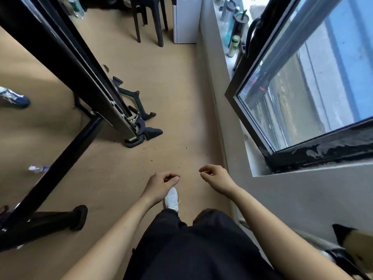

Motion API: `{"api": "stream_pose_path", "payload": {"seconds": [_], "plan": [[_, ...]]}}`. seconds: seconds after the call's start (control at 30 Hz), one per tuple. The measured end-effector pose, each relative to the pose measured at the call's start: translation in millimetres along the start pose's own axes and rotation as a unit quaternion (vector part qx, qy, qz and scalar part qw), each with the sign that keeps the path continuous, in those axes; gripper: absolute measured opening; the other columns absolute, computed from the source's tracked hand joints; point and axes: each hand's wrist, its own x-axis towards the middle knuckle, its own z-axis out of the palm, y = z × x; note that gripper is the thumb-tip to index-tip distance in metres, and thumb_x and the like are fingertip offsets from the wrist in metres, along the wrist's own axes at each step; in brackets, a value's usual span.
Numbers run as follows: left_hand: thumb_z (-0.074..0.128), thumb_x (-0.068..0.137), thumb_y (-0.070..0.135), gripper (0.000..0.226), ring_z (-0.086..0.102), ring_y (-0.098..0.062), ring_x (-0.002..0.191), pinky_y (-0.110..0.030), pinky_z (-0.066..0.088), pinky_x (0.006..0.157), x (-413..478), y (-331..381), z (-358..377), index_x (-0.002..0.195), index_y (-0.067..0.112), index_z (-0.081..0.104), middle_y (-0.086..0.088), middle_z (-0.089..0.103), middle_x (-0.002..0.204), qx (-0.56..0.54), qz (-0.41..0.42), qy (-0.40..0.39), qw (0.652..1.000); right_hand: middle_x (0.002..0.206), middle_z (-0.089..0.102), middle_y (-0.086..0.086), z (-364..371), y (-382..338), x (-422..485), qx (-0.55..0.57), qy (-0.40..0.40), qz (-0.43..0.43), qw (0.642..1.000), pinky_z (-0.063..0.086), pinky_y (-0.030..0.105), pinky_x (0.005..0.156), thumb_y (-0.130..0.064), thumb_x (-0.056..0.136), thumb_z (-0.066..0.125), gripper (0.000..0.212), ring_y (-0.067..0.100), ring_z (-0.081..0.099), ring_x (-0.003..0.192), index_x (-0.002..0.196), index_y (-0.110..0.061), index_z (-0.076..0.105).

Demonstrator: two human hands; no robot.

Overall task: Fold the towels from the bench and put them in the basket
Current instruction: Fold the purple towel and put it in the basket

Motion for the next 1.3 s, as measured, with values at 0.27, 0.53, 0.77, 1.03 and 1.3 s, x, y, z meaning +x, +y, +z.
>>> {"api": "stream_pose_path", "payload": {"seconds": [0.27, 0.53, 0.77, 1.03, 1.3], "plan": [[0.069, 0.095, 0.027, 0.015, 0.067, -0.006, 0.096, -0.019, 0.047, 0.084, 131, 77, -72, 0.103, 0.019, 0.079, 0.007, 0.077, 0.099, 0.035, 0.009, 0.003, 0.999, 0.104, 0.073, -0.001, -65, -57, 91, 0.006, 0.020, 0.013, 1.000, 0.053, 0.039, 0.093, -0.030, 0.093, 0.059, 0.024, 0.016, 0.065, 0.098, 0.111, -0.023, 0.073], [0.068, 0.095, 0.027, 0.010, 0.066, -0.006, 0.096, -0.026, 0.048, 0.085, 256, 147, -107, 0.098, 0.023, 0.078, 0.010, 0.076, 0.097, 0.031, -0.031, 0.018, 0.999, 0.104, 0.074, -0.003, -138, -101, 225, -0.005, -0.009, -0.007, 1.000, 0.052, 0.035, 0.092, -0.028, 0.092, 0.058, 0.025, 0.016, 0.066, 0.097, 0.111, -0.022, 0.073], [0.068, 0.095, 0.023, 0.010, 0.069, -0.016, 0.105, -0.035, 0.053, 0.100, 349, 207, -145, 0.099, 0.025, 0.077, 0.004, 0.077, 0.103, -0.015, -0.063, 0.039, 0.997, 0.098, 0.074, -0.001, -206, -159, 340, -0.025, -0.051, -0.012, 0.998, 0.053, 0.030, 0.084, -0.025, 0.091, 0.056, 0.025, 0.016, 0.067, 0.091, 0.108, -0.019, 0.073], [0.063, 0.098, 0.010, 0.021, 0.069, -0.021, 0.098, -0.028, 0.052, 0.090, 469, 267, -214, 0.087, 0.026, 0.071, -0.005, 0.075, 0.098, -0.065, -0.065, 0.051, 0.994, 0.091, 0.073, -0.004, -258, -242, 476, -0.017, -0.045, 0.004, 0.999, 0.056, 0.034, 0.084, -0.028, 0.089, 0.059, 0.023, 0.017, 0.068, 0.087, 0.106, -0.021, 0.074], [0.065, 0.097, 0.029, 0.010, 0.067, -0.008, 0.102, -0.029, 0.052, 0.093, 615, 308, -320, 0.101, 0.029, 0.075, 0.011, 0.075, 0.103, -0.024, -0.069, 0.009, 0.997, 0.100, 0.073, 0.004, -310, -354, 614, -0.096, -0.084, 0.007, 0.992, 0.052, 0.031, 0.087, -0.027, 0.093, 0.059, 0.022, 0.021, 0.067, 0.095, 0.108, -0.019, 0.072]]}}
